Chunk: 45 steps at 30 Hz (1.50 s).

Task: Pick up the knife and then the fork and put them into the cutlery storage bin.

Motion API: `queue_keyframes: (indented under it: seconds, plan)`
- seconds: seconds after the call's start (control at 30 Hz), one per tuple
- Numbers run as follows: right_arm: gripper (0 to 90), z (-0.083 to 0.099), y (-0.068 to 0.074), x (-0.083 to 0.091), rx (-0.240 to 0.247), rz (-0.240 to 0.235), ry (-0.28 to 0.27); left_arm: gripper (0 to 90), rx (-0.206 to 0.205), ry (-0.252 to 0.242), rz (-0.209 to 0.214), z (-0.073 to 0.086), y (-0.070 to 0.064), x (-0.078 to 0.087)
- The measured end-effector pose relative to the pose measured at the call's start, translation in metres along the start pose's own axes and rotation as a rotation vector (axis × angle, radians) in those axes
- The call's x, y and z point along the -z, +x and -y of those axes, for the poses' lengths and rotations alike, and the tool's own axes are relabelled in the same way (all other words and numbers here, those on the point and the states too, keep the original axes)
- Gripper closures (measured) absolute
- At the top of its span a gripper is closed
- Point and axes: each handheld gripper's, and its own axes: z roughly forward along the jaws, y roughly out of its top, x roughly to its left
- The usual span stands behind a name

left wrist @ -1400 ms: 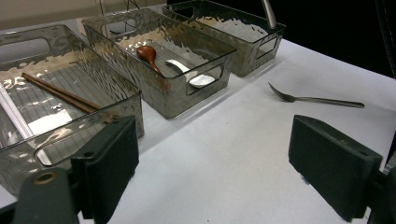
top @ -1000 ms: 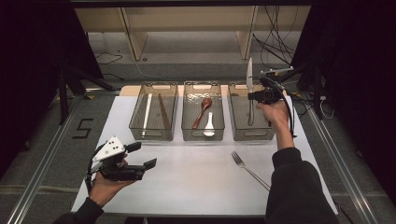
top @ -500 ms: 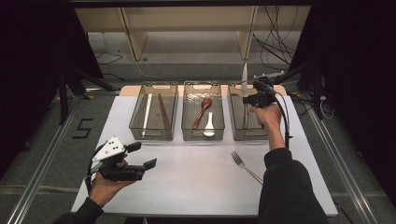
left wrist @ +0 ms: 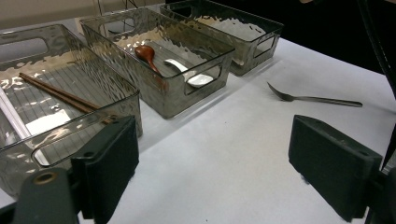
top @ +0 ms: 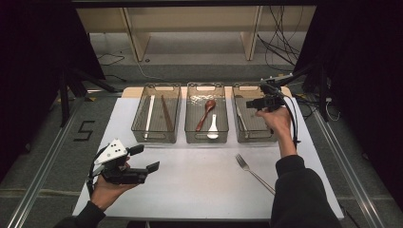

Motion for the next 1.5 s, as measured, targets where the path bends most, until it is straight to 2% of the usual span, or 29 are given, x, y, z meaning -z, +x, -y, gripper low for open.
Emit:
queue_keyframes:
  seconds: [0.27,0.33,0.53,0.73,0.8,0.93,1.2,1.5]
  plan:
    - [40.3,0.018,0.013,0.028,0.108,-0.057,-0.002,15.6,0.0,0.0,-0.002,0.0,0.0,0.0]
    - [38.5,0.024,0.017,0.035,0.122,-0.071,-0.012,15.6,0.0,0.001,-0.002,0.0,0.0,0.0]
    - [35.1,0.044,0.027,0.05,0.172,-0.104,-0.013,15.6,-0.002,0.003,-0.002,0.0,0.0,0.0]
    - [34.4,0.062,0.034,0.057,0.207,-0.114,-0.004,15.6,0.001,0.001,-0.003,0.0,0.0,0.0]
    - [34.3,0.066,0.035,0.058,0.203,-0.117,-0.005,15.6,-0.002,-0.001,-0.002,-0.001,-0.001,0.0]
    - [32.5,0.074,0.037,0.058,0.211,-0.125,0.02,15.6,0.001,0.001,-0.001,0.0,0.0,0.0]
    - [31.3,0.092,0.035,0.057,0.228,-0.132,0.106,15.5,-0.002,-0.003,0.001,0.0,0.001,0.002]
    - [30.5,0.115,0.036,0.054,0.278,-0.119,0.21,15.5,-0.002,-0.008,0.003,-0.001,-0.001,0.001]
